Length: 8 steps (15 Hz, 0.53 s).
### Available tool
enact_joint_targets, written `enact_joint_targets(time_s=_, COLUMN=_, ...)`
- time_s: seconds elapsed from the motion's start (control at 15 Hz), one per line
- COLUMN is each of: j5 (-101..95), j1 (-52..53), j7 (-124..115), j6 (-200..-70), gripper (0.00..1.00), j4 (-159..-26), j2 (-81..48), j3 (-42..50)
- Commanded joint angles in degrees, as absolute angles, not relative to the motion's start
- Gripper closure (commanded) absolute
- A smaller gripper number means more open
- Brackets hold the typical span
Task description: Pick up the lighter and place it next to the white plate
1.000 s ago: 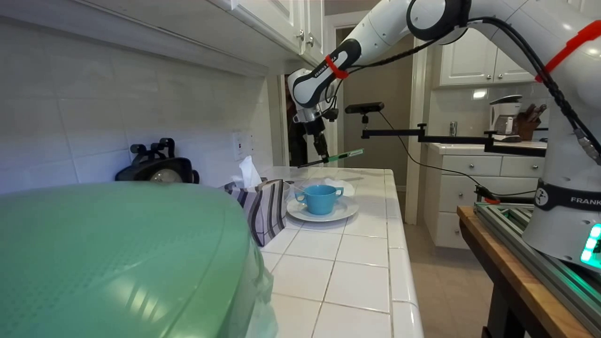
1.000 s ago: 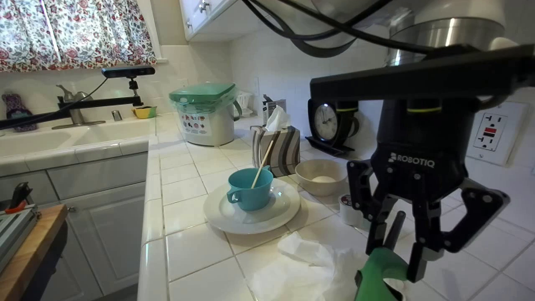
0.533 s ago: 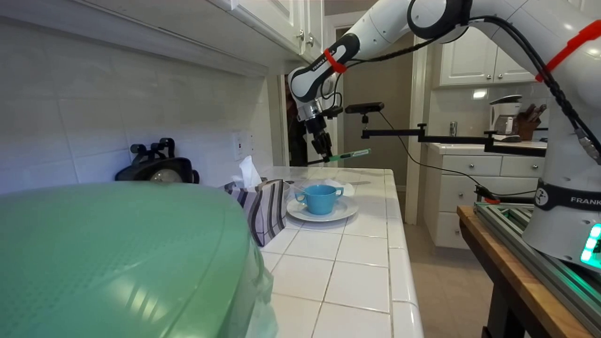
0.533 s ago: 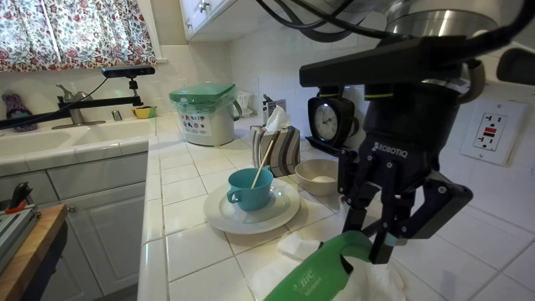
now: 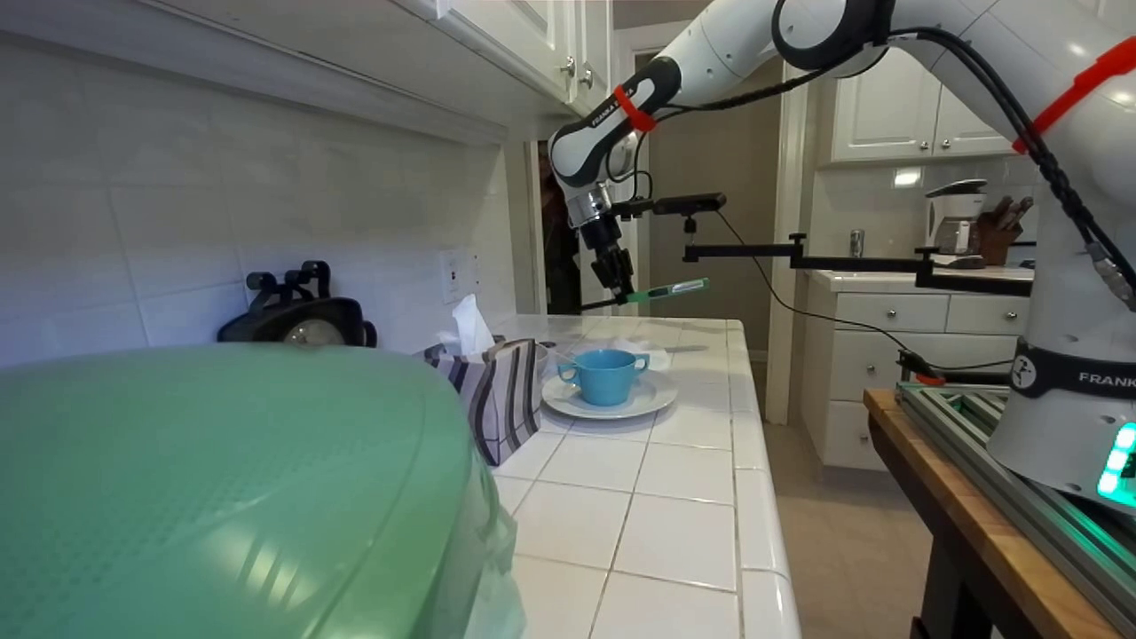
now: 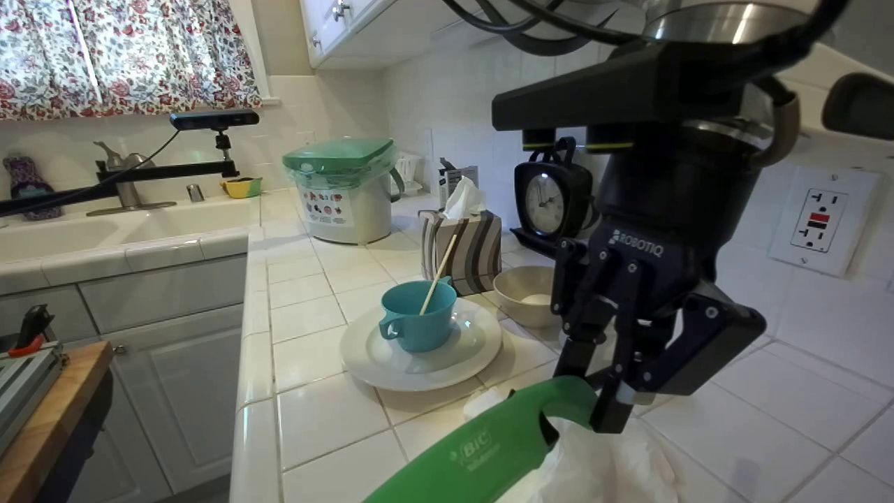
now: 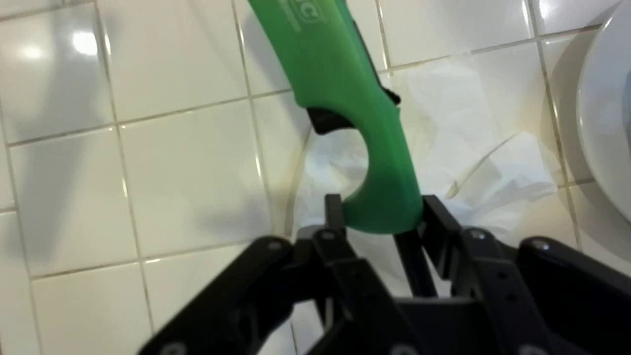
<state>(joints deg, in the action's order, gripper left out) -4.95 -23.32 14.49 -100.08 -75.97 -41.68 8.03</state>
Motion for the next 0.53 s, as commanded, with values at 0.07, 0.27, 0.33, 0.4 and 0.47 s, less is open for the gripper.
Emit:
enact_joint_targets(time_s=0.07, j5=-2.60, j1=-23.15, j7=13.48, j6=-101.76, gripper=0.83, j4=-79.78, j2=-39.38, j3=8.44)
enact_joint_targets(time_s=0.27, j5=-1.28, j1=-23.05, j7=12.84, j6=-103.50, gripper=0.83, j4=-81.23, j2=-39.53, j3=8.24)
enact_joint_targets(time_s=0.33, j5=-0.71, j1=-23.02, j7=12.35, j6=-104.34, gripper=0.83, j4=-81.71, j2=-39.57, j3=8.19)
enact_joint_targets(time_s=0.4, j5=-0.07, j1=-22.98, j7=11.76, j6=-105.53, gripper=0.83, j4=-82.38, j2=-39.47, j3=8.15)
enact_joint_targets(time_s=0.47, j5=0.41, j1=-22.91, j7=11.31, j6=-106.75, gripper=0.83, j4=-83.10, j2=-39.31, j3=8.14)
